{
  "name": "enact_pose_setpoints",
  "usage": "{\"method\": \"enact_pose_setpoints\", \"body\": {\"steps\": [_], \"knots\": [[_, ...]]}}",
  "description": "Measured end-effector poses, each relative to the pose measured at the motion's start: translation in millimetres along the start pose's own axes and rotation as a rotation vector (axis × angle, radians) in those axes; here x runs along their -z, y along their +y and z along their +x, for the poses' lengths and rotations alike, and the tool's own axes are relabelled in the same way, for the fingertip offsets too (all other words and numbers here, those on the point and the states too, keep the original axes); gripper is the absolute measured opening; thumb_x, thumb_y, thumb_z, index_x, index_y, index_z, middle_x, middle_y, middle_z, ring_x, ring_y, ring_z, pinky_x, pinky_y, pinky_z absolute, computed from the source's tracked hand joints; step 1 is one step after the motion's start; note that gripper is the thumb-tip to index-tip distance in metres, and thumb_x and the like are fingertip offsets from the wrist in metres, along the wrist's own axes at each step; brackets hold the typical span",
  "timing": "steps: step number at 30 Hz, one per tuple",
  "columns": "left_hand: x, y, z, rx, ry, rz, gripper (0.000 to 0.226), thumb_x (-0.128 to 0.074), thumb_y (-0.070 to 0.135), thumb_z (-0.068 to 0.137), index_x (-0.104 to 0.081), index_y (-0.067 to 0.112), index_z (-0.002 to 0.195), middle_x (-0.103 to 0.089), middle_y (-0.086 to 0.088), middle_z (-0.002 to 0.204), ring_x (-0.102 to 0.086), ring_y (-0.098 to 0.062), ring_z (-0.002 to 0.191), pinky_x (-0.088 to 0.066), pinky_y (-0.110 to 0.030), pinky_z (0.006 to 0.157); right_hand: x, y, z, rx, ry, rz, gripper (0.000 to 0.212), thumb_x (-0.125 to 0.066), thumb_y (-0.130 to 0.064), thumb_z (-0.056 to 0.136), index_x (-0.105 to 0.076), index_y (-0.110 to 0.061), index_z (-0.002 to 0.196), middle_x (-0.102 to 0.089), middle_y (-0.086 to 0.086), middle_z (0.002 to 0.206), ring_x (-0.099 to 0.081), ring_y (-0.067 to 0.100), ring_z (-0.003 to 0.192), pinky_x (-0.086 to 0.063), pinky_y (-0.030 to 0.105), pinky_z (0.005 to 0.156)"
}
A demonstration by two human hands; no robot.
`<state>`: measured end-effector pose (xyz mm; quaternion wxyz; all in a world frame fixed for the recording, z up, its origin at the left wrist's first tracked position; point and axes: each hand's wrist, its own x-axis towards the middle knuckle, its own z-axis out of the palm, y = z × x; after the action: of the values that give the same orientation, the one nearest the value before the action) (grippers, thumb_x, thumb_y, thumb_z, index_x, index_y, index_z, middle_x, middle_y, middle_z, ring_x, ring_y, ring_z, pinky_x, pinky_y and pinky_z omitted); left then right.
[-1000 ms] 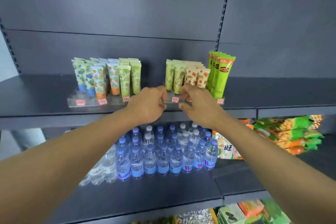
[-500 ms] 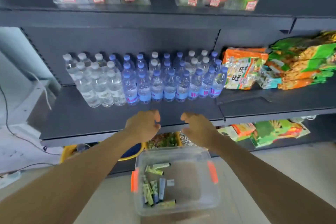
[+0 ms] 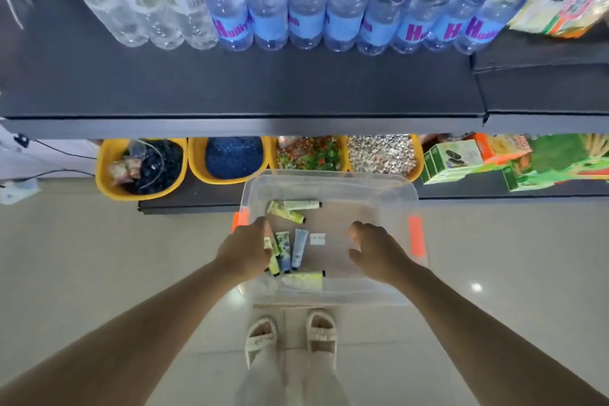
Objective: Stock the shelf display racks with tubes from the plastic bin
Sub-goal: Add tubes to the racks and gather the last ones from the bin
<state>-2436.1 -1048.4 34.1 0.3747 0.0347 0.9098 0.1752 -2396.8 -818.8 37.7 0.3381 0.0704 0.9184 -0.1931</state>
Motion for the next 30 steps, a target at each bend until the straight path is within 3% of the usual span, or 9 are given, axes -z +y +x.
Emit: {"method": "enact_pose_setpoints", "body": {"steps": [10,14,20,23,26,30], "knots": [[-119.4,-34.6,110.9,0.287,-0.006,-0.128,0.062,-0.055,0.004,0.083,-0.025,0.009,0.136,-0.058,-0.023,0.109,-0.056,-0.040,0.105,-0.044,-0.038,0.074,-97.2,36.4,141.9,0.123,-0.022,0.064,0.027,-0.054,-0.017,0.089,-0.051,-0.005,0.112,-0.062,0.013,0.104,-0.058,0.030,0.099,-0.046,0.032,0.079],[-143.9,-40.6,144.2,0.247,0.082,-0.077,0.066,-0.049,-0.004,0.080,-0.025,0.013,0.140,-0.044,-0.019,0.126,-0.051,-0.041,0.113,-0.044,-0.045,0.087,-128.0,31.3,189.0,0.183,0.043,0.130,0.019,-0.056,-0.015,0.087,-0.054,-0.005,0.104,-0.059,0.008,0.094,-0.057,0.025,0.089,-0.047,0.032,0.076],[-157.7,-44.7,169.8,0.182,0.132,0.167,0.035,-0.028,0.009,0.097,-0.036,0.009,0.131,-0.041,-0.014,0.131,-0.047,-0.032,0.115,-0.041,-0.039,0.086,-165.8,10.7,238.0,0.217,0.181,0.030,0.027,-0.058,-0.018,0.089,-0.055,-0.006,0.114,-0.062,0.012,0.110,-0.058,0.030,0.103,-0.047,0.036,0.080],[-159.1,-47.5,180.8,0.152,0.131,0.171,0.034,-0.023,0.013,0.100,-0.042,0.003,0.125,-0.050,-0.015,0.125,-0.050,-0.031,0.110,-0.041,-0.040,0.088,-179.1,2.0,251.8,0.200,0.271,-0.070,0.025,-0.058,-0.014,0.090,-0.055,-0.006,0.113,-0.060,0.012,0.114,-0.056,0.030,0.107,-0.045,0.038,0.086],[-153.4,-48.1,187.5,0.120,0.086,0.228,0.032,-0.027,0.009,0.098,-0.047,0.004,0.121,-0.058,-0.014,0.116,-0.054,-0.029,0.102,-0.041,-0.036,0.083,-188.7,-0.5,260.3,0.192,0.332,-0.166,0.022,-0.054,-0.004,0.089,-0.056,-0.006,0.110,-0.059,0.010,0.113,-0.058,0.027,0.103,-0.045,0.033,0.084],[-142.1,-44.2,190.9,0.102,-0.054,0.431,0.024,-0.043,0.000,0.091,-0.058,0.006,0.109,-0.061,-0.009,0.111,-0.056,-0.026,0.104,-0.040,-0.031,0.075,-191.2,2.0,256.0,0.210,0.272,-0.158,0.027,-0.061,0.002,0.082,-0.057,-0.004,0.108,-0.056,0.013,0.113,-0.058,0.027,0.101,-0.048,0.032,0.080]]}}
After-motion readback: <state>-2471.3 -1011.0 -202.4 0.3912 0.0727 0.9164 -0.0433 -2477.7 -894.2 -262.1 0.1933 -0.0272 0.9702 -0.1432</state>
